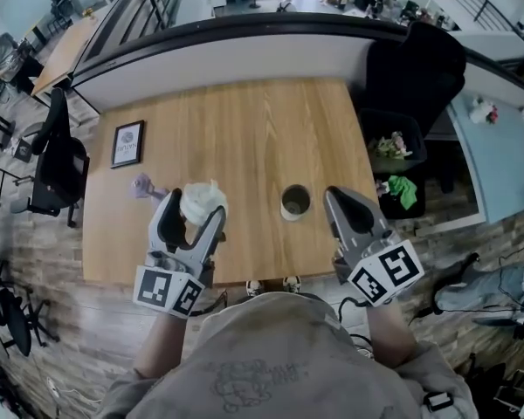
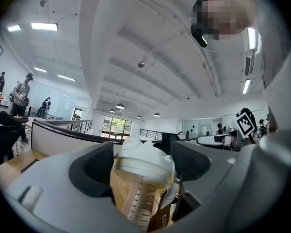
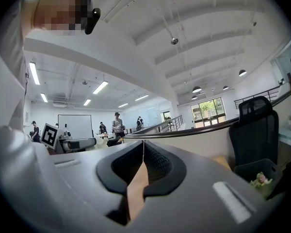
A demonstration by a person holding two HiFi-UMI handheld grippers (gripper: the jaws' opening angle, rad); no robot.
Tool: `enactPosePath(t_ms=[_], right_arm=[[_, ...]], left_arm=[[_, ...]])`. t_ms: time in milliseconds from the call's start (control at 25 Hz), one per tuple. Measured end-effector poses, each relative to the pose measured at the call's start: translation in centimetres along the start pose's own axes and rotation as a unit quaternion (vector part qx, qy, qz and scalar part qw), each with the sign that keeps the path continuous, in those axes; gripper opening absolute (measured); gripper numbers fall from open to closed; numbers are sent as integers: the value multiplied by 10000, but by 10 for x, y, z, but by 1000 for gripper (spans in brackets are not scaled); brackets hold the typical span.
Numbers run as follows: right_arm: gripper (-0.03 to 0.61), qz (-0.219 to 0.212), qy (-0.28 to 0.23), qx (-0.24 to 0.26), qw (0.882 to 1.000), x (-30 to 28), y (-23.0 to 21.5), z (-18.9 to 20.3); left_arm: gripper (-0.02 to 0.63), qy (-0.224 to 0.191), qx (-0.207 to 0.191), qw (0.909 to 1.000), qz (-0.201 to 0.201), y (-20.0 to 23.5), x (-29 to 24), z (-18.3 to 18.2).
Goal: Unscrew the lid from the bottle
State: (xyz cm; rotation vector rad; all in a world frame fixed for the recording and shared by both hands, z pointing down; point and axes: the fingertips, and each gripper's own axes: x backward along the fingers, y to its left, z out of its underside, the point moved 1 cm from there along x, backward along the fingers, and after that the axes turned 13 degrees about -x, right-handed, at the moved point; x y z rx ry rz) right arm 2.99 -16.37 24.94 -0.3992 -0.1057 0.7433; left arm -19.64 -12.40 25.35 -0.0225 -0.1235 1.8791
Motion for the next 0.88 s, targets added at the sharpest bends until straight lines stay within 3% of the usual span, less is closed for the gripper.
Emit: enactPosePath(t_ms=[880], right_arm=[[14,-224,350,41,9991,-22,31,17]], left_arm=[[354,-70,18,9999,-136,22,29,-7]])
